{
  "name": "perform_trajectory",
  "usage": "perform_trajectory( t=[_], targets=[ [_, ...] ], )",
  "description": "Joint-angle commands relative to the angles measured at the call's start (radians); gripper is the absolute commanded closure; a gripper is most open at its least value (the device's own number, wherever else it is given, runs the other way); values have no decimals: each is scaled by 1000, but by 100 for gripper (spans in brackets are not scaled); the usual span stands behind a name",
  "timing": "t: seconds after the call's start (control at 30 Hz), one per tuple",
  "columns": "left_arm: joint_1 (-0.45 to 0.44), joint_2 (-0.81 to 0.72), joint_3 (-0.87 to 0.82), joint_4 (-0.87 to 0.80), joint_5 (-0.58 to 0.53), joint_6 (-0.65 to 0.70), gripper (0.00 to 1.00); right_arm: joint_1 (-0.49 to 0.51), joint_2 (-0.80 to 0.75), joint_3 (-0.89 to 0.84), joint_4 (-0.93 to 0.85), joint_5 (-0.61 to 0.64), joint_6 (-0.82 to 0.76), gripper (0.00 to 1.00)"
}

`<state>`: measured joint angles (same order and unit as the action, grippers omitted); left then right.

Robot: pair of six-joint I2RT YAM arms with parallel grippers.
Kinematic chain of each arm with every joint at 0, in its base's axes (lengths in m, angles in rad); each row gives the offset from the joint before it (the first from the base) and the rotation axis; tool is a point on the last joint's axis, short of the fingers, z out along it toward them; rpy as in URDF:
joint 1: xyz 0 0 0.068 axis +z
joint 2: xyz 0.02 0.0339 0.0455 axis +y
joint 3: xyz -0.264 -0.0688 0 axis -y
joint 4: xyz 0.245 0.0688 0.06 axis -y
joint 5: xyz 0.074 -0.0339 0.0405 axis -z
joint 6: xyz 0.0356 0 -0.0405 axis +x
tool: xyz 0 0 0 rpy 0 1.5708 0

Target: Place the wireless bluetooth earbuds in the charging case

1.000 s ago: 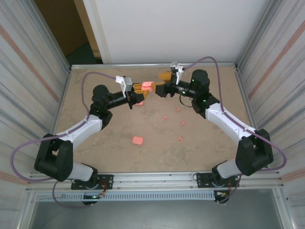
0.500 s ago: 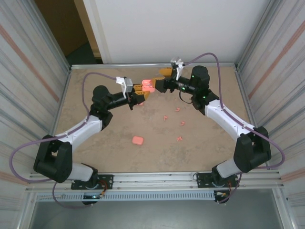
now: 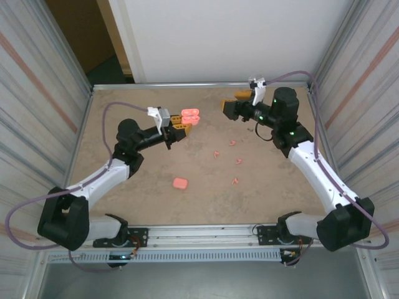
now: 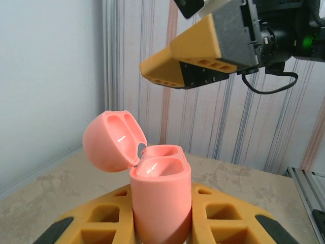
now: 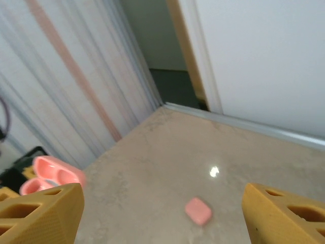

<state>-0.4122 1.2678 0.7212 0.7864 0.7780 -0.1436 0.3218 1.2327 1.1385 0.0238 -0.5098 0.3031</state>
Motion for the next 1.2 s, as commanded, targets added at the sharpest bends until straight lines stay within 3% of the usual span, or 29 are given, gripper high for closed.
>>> perform_trajectory(
  t=[0.0, 0.23, 0.47, 0.67, 1.17],
  targets=[
    [7, -63, -20, -1, -26, 31, 100, -28, -28, -13, -211, 55, 53, 21],
    [7, -144, -54, -42, -50, 51, 100, -30, -12, 1, -434, 67, 28, 28],
    [7, -214, -78, -86, -67, 65, 100, 7, 112, 46, -592, 71, -73, 35],
    [7, -252, -83, -119, -79, 79, 100, 72, 271, 107, -656, 90, -172, 39],
    [7, -247, -82, -98, -83, 75, 100, 125, 649, 280, -669, 80, -286, 45]
  ],
)
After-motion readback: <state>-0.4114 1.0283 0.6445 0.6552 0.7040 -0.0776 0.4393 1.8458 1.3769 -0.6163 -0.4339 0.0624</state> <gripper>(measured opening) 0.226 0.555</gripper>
